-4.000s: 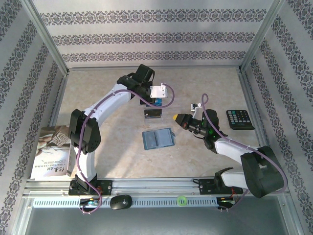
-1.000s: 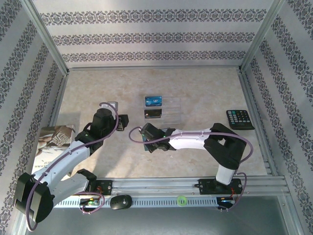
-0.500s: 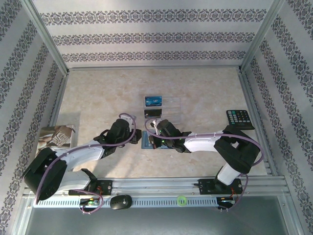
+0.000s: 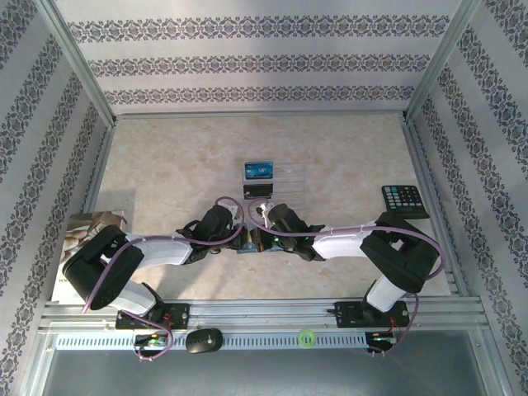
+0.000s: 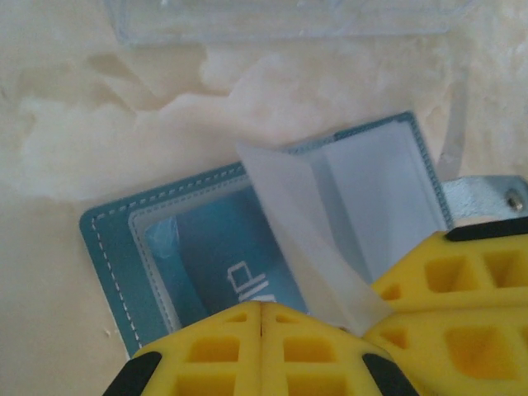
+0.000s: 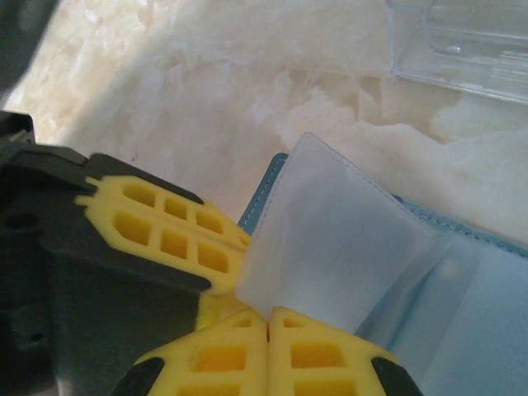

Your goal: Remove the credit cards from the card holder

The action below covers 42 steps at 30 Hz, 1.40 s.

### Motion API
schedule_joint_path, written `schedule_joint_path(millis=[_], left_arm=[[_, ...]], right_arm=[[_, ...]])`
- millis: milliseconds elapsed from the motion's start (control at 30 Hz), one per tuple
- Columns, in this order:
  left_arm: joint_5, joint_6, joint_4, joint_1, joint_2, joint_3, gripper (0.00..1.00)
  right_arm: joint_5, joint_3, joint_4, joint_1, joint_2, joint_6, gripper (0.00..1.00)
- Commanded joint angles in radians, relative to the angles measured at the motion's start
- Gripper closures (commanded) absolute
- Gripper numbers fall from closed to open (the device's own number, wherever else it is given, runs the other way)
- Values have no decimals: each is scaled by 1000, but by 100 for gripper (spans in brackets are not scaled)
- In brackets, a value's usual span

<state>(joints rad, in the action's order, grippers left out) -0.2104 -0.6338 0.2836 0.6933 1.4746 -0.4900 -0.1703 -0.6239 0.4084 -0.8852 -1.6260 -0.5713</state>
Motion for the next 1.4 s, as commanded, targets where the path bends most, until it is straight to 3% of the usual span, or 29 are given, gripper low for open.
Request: schedule_joint_path(millis=[0,300,533,733,967,1133,1267,1367], left_arm=[[-11,0,-87,11,-6,-44,100],[-61,26,-185,11,92,-91,100],[-66,46,-198,11,99,-86,100],[-66,58,-202,10,98,-86,100],[-79,77,-205,11,92,-105,100],[-83,84,-209,11,86,-110,100],[-81,87,-218,11,76,-113,100],[-80,92,-225,11,72,-115,100]], right_arm=[[3,18,39,9,28,-19,100],[58,29,9,9,32,-57,100],[276,78,-142,10,122,-154,100],[427,112,-248,7,210,-232,74],[215,-1,-256,12,265,-46,68],[20,-85,-246,33,164,-66,70],[-45,-146,-322,88,45,-136,77],[-21,-125,-343,100,17,-164,81]])
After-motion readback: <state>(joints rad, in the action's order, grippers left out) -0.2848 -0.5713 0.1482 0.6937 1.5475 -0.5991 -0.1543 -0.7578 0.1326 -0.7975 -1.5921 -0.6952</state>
